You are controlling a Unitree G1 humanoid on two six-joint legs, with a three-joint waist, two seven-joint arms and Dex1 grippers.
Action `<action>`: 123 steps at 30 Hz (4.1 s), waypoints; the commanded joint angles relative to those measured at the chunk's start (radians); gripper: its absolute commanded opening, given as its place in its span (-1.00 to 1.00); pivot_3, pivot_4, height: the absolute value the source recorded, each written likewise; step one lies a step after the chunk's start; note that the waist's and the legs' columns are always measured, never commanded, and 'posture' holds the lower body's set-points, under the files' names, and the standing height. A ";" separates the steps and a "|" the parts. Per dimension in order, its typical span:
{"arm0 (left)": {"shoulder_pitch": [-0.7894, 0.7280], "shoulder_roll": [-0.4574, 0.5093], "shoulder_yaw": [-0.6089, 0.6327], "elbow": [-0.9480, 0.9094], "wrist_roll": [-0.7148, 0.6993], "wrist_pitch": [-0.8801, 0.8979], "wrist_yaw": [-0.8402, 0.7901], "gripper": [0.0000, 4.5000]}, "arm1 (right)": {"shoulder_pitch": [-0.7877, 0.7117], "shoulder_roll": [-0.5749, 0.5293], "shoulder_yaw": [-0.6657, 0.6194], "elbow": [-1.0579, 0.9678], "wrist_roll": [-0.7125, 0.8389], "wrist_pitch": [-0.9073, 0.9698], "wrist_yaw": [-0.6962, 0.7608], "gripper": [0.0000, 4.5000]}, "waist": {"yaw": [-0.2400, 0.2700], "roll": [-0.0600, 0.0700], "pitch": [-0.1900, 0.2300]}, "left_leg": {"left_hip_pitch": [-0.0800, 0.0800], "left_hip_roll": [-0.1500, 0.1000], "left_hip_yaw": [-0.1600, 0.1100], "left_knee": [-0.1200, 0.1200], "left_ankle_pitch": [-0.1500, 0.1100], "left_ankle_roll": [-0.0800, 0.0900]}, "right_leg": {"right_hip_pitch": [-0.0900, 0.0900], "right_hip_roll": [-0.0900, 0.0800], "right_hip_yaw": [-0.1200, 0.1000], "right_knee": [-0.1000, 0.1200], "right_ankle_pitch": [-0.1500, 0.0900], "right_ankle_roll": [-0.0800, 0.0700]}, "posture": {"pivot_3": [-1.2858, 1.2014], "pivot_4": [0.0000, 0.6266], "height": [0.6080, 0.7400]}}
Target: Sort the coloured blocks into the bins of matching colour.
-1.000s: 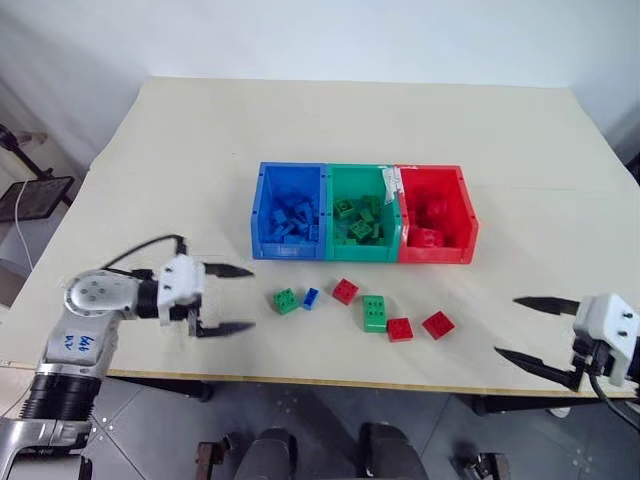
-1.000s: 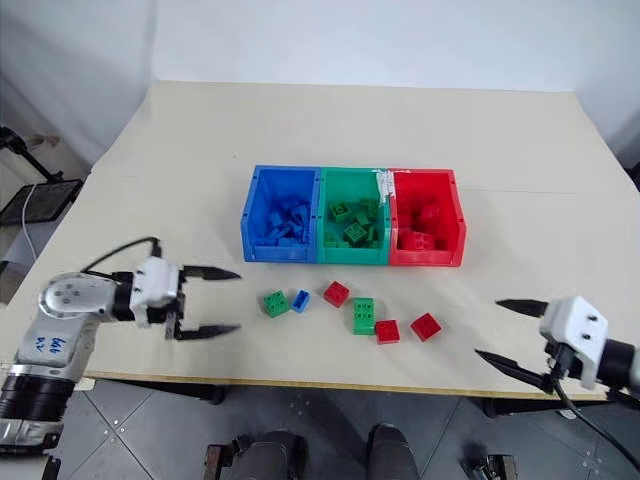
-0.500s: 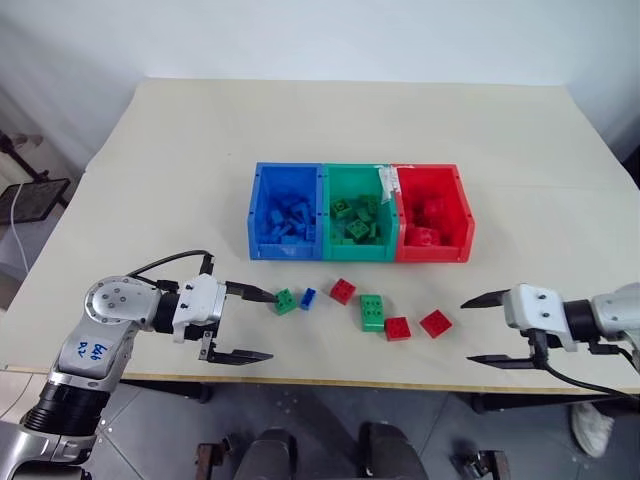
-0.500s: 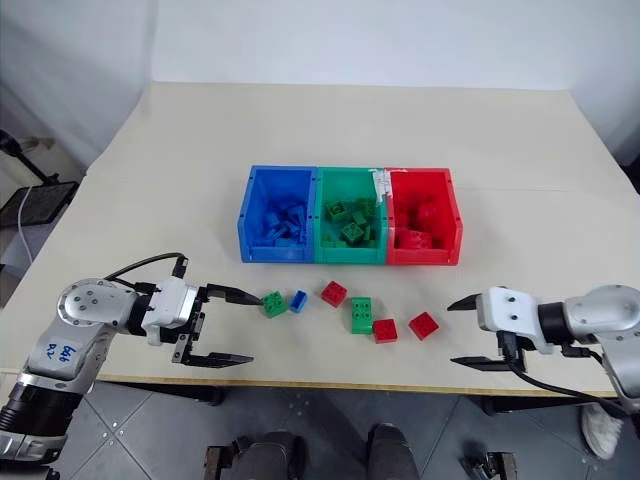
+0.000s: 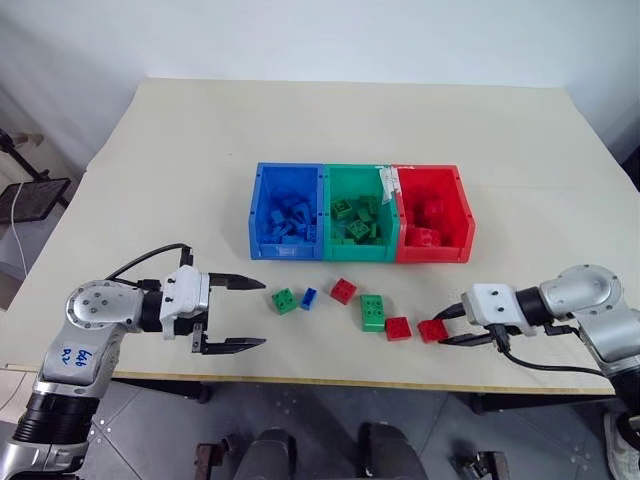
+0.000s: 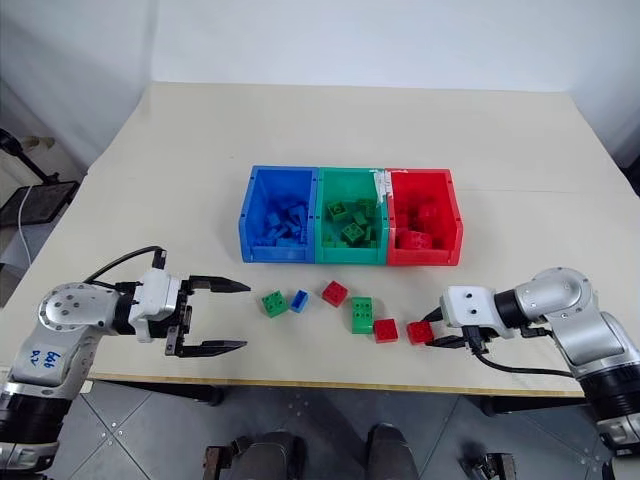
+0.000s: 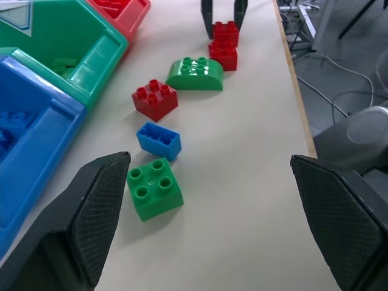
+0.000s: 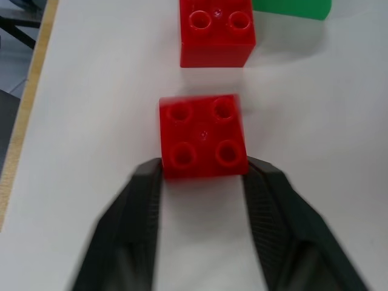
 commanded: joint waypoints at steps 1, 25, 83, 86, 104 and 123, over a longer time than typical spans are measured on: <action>0.005 -0.014 0.033 -0.029 -0.031 0.010 0.032 1.00 | 0.011 0.019 -0.067 0.005 0.029 0.040 -0.070 -0.37 | 0.000 0.000 0.000 | 0.000 0.000 0.000 0.000 0.000 0.000 | 0.000 0.000 0.000 0.000 0.000 0.000 | 0.03 -0.52 1.00; -0.030 -0.018 0.119 0.018 -0.067 0.118 0.140 1.00 | -0.124 0.144 -0.390 -0.080 0.247 0.438 -0.420 0.99 | 0.008 0.003 0.001 | -0.004 -0.003 -0.001 -0.001 0.000 -0.002 | -0.004 -0.001 -0.004 0.001 0.001 -0.001 | 0.03 -0.52 1.00; 0.012 -0.059 0.077 -0.038 -0.052 0.079 0.179 1.00 | -0.423 0.296 -0.232 0.052 0.135 0.583 -0.638 -0.03 | -0.006 0.002 0.001 | -0.002 -0.003 0.002 -0.003 0.000 0.002 | -0.005 -0.007 -0.007 0.001 0.003 0.000 | 0.03 -0.52 1.00; 0.018 -0.058 0.077 -0.045 -0.051 0.080 0.182 1.00 | -0.406 0.297 -0.227 0.043 0.122 0.556 -0.630 0.38 | -0.006 0.002 0.001 | -0.003 -0.005 0.002 -0.003 0.000 0.002 | -0.005 -0.009 -0.009 0.001 0.003 0.000 | 0.03 -0.52 1.00; -0.115 -0.075 -0.087 0.056 0.030 0.007 0.049 1.00 | 0.490 0.036 -0.730 -0.349 0.283 0.311 -0.202 0.98 | 0.000 0.002 0.001 | 0.001 -0.009 0.003 -0.001 -0.001 0.004 | 0.003 -0.009 -0.016 -0.001 0.003 0.001 | 0.03 -0.52 1.00; -0.017 -0.018 -0.002 0.011 0.021 0.000 0.064 1.00 | 0.154 0.240 -0.185 -0.774 0.431 1.186 -0.814 0.98 | 0.018 0.002 0.001 | -0.002 -0.005 -0.003 0.000 0.000 0.003 | 0.001 -0.013 -0.020 -0.001 0.003 0.001 | 0.03 -0.52 1.00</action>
